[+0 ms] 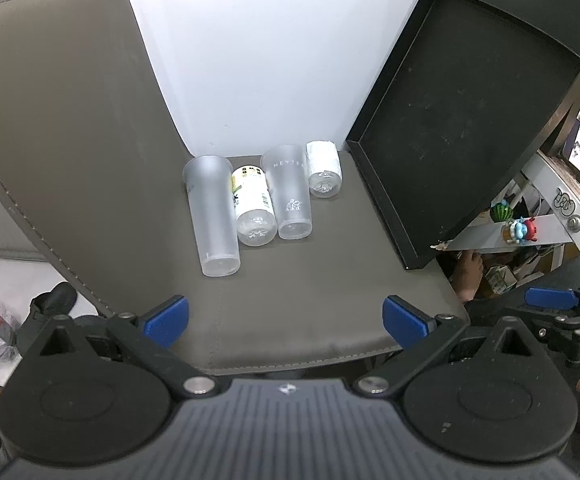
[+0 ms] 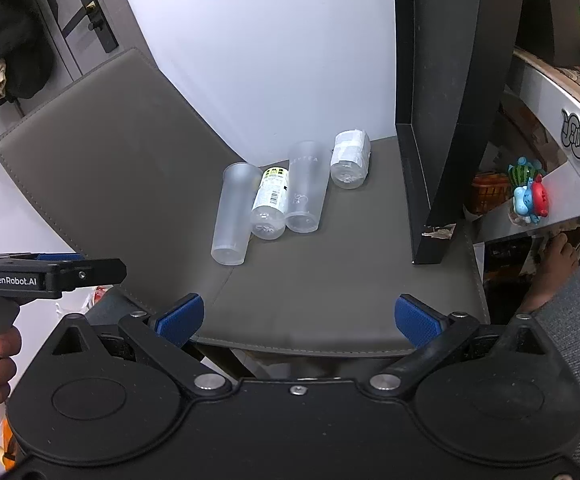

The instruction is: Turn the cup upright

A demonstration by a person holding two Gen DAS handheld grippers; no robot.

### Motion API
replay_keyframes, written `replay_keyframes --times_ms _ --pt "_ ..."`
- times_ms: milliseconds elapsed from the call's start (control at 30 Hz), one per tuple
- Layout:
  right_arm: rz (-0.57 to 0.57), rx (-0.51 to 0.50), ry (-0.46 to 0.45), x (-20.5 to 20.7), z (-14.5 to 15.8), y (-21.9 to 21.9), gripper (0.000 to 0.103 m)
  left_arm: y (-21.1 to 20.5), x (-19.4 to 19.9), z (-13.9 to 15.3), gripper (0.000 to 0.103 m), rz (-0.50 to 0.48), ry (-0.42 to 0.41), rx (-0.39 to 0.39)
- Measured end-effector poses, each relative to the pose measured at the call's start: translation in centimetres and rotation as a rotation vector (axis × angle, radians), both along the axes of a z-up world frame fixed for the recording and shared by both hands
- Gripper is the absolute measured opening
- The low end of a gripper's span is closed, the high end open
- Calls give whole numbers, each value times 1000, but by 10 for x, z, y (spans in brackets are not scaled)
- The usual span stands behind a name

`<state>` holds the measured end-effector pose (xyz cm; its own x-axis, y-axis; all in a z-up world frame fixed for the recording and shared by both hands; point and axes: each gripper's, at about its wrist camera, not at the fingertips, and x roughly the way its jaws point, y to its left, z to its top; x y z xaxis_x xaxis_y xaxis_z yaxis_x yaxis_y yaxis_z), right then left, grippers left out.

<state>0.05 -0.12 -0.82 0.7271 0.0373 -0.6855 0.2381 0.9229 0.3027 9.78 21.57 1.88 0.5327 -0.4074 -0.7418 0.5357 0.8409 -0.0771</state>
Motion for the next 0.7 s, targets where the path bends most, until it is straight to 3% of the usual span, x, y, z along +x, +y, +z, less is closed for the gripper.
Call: replay_keyframes --times_ms 700 --pt "-1 5 -4 -1 -1 0 103 -2 0 2 102 0 4 -29"
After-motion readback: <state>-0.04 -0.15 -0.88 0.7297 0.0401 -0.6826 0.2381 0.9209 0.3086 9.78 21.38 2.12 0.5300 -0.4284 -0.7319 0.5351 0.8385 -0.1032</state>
